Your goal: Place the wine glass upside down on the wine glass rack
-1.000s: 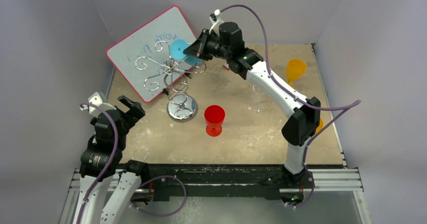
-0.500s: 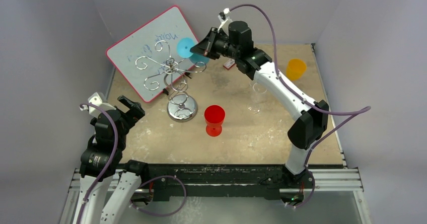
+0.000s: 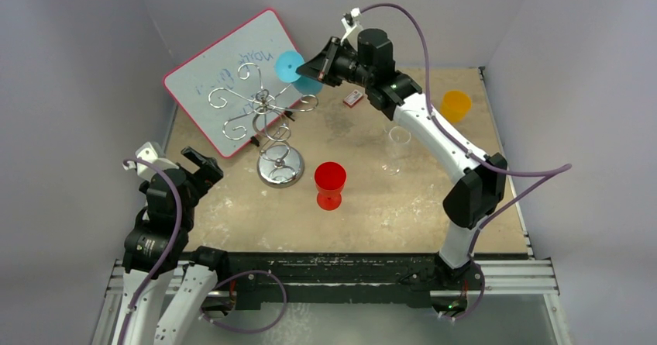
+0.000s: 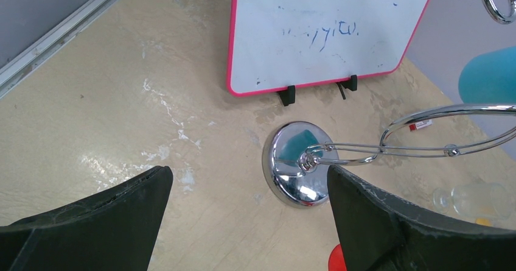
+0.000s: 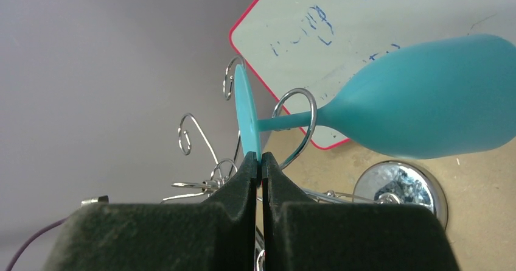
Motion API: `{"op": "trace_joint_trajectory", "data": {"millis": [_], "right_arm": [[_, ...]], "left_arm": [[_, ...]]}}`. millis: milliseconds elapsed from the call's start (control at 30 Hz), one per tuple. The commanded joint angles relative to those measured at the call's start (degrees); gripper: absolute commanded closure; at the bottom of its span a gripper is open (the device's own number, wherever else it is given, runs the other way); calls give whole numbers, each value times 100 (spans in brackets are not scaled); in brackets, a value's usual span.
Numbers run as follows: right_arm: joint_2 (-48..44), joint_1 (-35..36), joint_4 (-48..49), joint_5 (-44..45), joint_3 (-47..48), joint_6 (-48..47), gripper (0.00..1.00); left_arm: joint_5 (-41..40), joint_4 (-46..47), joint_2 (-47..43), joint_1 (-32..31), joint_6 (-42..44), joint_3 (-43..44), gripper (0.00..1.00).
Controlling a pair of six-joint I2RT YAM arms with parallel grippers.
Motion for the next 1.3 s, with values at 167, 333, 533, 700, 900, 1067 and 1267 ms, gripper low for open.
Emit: {"op": "trace_joint_trajectory", "data": {"millis": [167,333,533,700,900,1067,1267], "right_arm": [[133,-100,424,-171,458,126,100],[343,-128,291,-221,672,120,100],[438,-173,330,-265,709,72,100],[482,-205,261,-274,746,66,95],[545,-231,189,-340,831,107,88],[604,-240,121,-350,935,109,84],[683,-244,72,-395,1024,117,81]], "left_arm": [[-95,130,48,37,-50,-16,2],[-75,105,38,37,-49,-9,2],[-77,151,72,37,-37,-39,2],[-55,67,133,37,-50,3,2],[-28,99,66,37,-39,-12,2],[-31,70,65,38,-41,-13,3],[-28,56,39,37,-44,-6,3]]}}
